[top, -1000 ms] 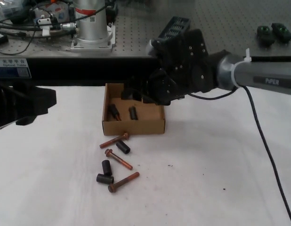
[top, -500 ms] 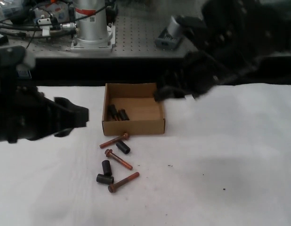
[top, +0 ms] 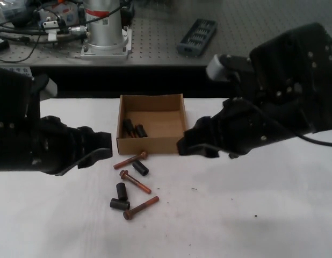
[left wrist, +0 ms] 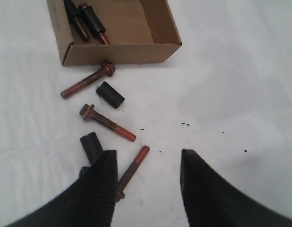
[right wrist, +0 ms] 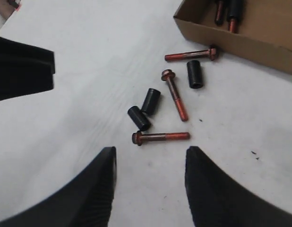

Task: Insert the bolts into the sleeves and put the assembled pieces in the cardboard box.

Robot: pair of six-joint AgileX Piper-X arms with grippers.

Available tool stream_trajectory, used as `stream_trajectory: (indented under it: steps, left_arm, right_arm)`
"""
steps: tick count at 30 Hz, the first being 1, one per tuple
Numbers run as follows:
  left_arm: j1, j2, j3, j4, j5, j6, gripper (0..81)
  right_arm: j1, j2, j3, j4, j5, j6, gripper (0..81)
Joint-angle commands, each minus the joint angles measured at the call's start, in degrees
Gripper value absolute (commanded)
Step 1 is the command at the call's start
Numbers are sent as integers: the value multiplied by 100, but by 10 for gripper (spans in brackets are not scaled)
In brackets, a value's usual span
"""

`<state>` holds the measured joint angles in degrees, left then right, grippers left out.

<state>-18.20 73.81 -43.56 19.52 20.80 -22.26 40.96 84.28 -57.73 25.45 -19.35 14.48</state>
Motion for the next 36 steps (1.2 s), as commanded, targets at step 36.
stream_trajectory:
  steps: [36]
  left_arm:
    - [1971, -732, -70, 1339, -337, 934, 253]
  right_arm:
    - [1183, 2485, -1969, 1299, 276, -1994, 293]
